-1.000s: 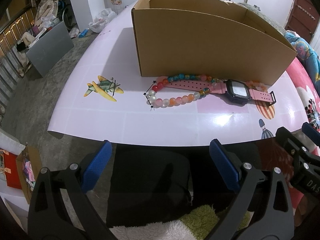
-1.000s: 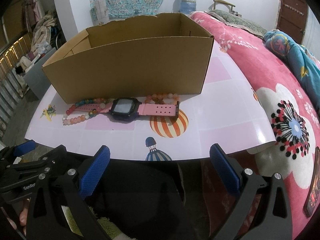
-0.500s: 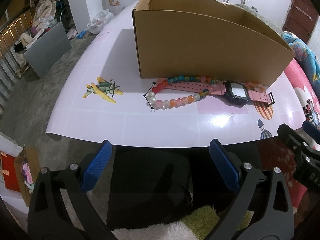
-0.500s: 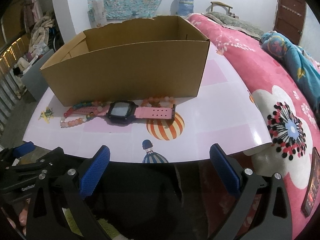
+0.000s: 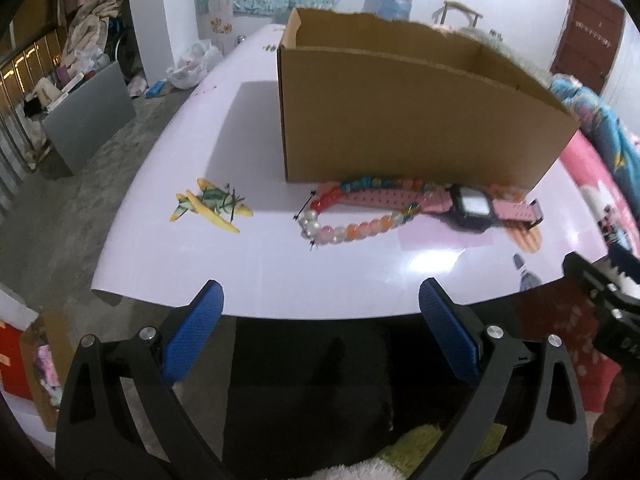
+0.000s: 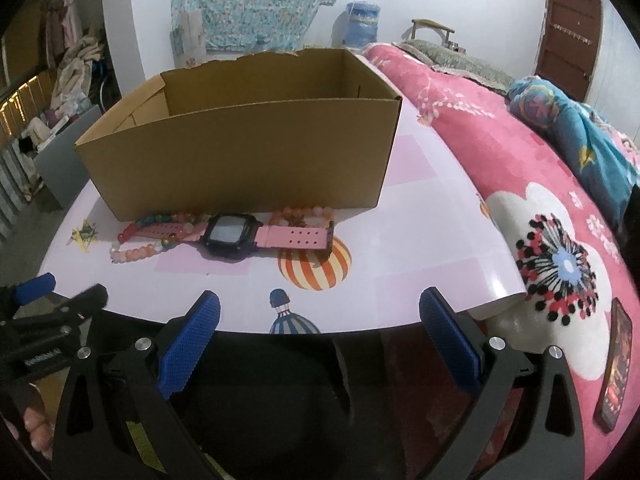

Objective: Organize jewelry
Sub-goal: 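Lower the left gripper onto the multicolored bead bracelet and close it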

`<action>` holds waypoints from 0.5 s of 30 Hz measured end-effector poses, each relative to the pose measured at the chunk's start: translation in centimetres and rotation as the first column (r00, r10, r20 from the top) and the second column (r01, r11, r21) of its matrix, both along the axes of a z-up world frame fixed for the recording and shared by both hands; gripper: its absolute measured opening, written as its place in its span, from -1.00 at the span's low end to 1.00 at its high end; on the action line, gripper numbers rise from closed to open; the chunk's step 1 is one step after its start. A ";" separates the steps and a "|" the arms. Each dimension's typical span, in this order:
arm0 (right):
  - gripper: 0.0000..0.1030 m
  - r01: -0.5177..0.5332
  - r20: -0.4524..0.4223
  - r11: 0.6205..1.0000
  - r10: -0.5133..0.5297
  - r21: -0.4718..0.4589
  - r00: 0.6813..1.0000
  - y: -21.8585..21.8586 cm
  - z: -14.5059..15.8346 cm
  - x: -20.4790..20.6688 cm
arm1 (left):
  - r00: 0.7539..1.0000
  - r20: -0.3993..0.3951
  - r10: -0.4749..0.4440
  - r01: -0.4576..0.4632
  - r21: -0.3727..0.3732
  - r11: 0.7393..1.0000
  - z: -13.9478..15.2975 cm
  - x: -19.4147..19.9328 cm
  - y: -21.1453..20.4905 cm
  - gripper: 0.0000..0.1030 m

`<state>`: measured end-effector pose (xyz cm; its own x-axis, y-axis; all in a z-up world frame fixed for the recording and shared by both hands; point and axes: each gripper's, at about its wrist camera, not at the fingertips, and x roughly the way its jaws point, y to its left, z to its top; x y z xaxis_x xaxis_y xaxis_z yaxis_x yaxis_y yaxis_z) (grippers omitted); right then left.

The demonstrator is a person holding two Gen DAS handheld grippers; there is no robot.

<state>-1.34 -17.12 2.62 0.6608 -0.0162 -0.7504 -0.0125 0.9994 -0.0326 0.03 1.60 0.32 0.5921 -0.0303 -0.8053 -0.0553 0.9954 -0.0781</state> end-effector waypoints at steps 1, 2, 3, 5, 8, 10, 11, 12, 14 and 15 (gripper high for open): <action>0.89 -0.012 0.012 1.000 0.012 0.006 1.000 0.0 0.2 0.0 | 1.000 0.013 -0.010 0.011 -0.030 1.000 0.2 0.0 0.3 0.84; 0.89 -0.020 0.017 1.000 0.020 0.014 1.000 -0.1 0.3 0.0 | 1.000 0.022 -0.019 0.020 -0.052 0.998 0.3 0.1 0.5 0.84; 0.89 -0.034 0.023 0.999 0.033 0.036 0.999 -0.2 0.4 0.1 | 0.999 0.027 -0.026 0.028 -0.067 0.997 0.4 0.1 0.7 0.84; 0.89 -0.055 0.032 0.995 0.053 0.087 0.998 -0.7 0.7 0.2 | 0.998 0.048 -0.041 0.046 -0.102 0.994 0.8 0.2 1.3 0.84; 0.89 -0.069 0.049 0.985 0.062 0.160 0.997 -1.3 1.1 0.7 | 0.996 0.077 -0.046 0.056 -0.144 0.988 1.4 0.1 1.8 0.84; 0.89 -0.080 0.052 0.976 0.070 0.204 0.996 -1.4 1.4 1.2 | 0.994 0.095 -0.049 0.065 -0.176 0.982 1.7 0.1 2.4 0.84; 0.89 -0.090 0.042 0.970 0.083 0.227 0.996 -1.4 1.4 1.7 | 0.994 0.093 -0.049 0.066 -0.188 0.980 1.8 0.3 2.7 0.84; 0.89 -0.105 0.027 0.961 0.101 0.256 0.994 -1.2 1.4 2.2 | 0.994 0.092 -0.056 0.073 -0.202 0.977 1.8 0.5 2.9 0.84; 0.89 -0.135 0.015 0.944 0.137 0.301 0.990 -0.7 1.3 2.9 | 0.993 0.102 -0.061 0.083 -0.226 0.971 1.9 0.6 3.4 0.84; 0.89 -0.153 0.016 0.934 0.156 0.322 0.988 -0.4 1.3 3.3 | 0.992 0.109 -0.056 0.079 -0.219 0.973 1.8 0.8 3.6 0.84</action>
